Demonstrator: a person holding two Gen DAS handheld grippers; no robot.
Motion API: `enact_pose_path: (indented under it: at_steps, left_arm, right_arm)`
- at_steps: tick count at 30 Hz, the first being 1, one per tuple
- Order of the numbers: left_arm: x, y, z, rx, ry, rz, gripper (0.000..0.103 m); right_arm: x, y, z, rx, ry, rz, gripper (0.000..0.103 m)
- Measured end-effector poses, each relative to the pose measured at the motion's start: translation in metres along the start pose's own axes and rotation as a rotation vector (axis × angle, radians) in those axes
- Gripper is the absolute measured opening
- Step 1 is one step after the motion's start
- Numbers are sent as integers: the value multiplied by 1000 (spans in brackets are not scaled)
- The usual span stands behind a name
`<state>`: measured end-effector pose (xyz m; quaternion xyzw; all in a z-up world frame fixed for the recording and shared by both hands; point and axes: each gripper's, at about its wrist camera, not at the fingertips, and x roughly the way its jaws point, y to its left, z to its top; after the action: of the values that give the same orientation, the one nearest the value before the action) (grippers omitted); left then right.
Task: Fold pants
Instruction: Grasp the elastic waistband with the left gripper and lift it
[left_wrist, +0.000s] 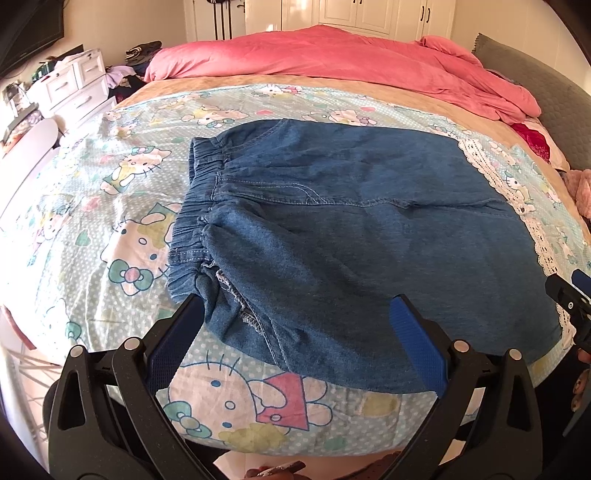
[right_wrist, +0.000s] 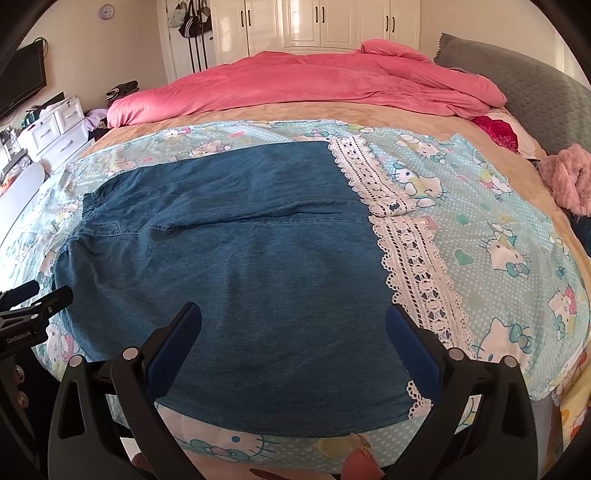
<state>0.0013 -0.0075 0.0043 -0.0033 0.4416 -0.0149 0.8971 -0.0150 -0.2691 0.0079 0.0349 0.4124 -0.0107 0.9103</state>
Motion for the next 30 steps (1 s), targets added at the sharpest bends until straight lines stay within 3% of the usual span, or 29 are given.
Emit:
enact_pose_path:
  at_steps: [15, 30]
  left_arm:
    - [15, 11, 25, 1, -4, 19, 95]
    - [47, 59, 84, -70, -4, 60, 95]
  right_arm:
    - [25, 32, 34, -82, 8, 57, 99]
    - [80, 76, 101, -190, 5, 101, 99]
